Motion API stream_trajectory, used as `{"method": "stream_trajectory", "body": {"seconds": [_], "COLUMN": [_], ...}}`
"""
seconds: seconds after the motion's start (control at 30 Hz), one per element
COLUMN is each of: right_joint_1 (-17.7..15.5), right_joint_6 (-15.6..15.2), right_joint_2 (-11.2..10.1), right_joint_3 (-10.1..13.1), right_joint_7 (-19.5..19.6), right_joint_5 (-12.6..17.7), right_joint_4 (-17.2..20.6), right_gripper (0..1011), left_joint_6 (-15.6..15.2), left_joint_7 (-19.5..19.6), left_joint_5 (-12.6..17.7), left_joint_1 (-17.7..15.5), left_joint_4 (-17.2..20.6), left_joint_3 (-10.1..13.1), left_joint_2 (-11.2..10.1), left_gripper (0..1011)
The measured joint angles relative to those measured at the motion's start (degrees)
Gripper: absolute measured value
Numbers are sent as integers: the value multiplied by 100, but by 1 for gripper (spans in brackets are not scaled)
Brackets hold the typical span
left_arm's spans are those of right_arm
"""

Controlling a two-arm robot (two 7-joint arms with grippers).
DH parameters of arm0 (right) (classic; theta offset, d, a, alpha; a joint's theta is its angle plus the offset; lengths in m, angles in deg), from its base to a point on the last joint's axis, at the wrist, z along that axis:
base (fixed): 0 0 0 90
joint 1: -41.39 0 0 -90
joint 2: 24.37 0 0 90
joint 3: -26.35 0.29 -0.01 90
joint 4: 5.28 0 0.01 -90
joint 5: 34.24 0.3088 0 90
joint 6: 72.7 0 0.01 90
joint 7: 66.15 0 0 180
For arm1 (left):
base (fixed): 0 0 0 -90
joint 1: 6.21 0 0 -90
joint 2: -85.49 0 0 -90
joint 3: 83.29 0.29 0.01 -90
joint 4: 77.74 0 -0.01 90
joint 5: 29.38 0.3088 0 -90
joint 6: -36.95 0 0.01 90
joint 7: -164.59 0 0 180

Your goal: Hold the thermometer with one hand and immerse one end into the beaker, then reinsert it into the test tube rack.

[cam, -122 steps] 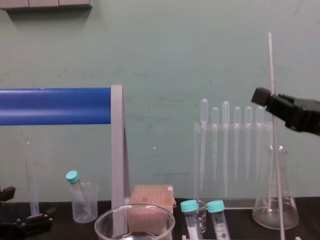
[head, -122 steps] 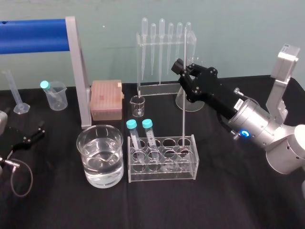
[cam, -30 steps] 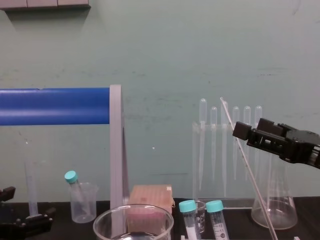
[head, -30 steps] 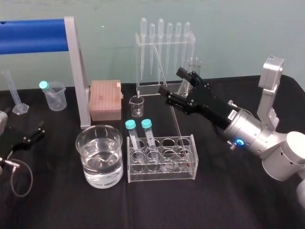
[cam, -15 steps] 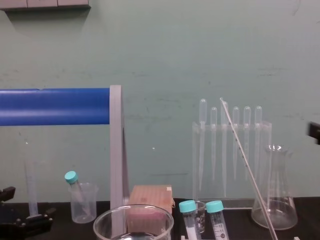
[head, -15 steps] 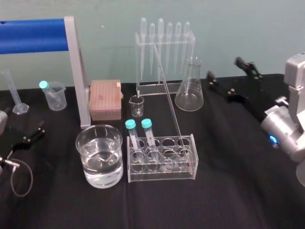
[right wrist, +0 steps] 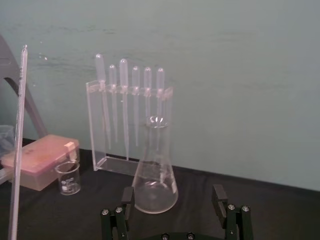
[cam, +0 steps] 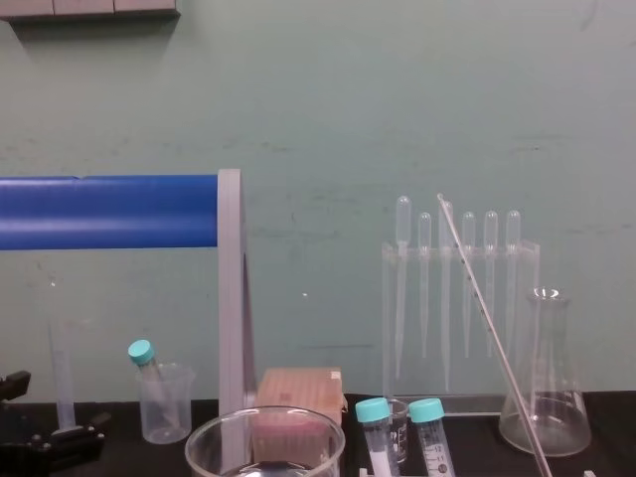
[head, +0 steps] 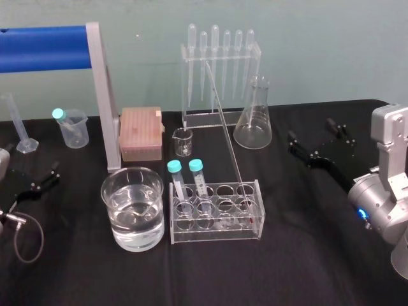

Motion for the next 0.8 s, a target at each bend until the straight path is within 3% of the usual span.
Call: {"method": "stream_trajectory", "body": {"seconds": [0.1,0.8], "right_joint_1": [39,24], "right_joint_6": [20,27], "right_joint_2": [80,46], "right_joint_3": [18,12], "right_joint_7": [-142,-94], "right_joint_5": [85,61], "right_joint_4": [-119,-67], "right_gripper": [1003,1003], "left_joint_6": [0,0], "left_joint_7": [0,0], "left_joint_5": [0,0], "left_joint_1": [0,0], "left_joint_4": [0,0], "left_joint_3": [0,0], "left_joint_2": [0,0], "left_gripper": [1008,1008]}}
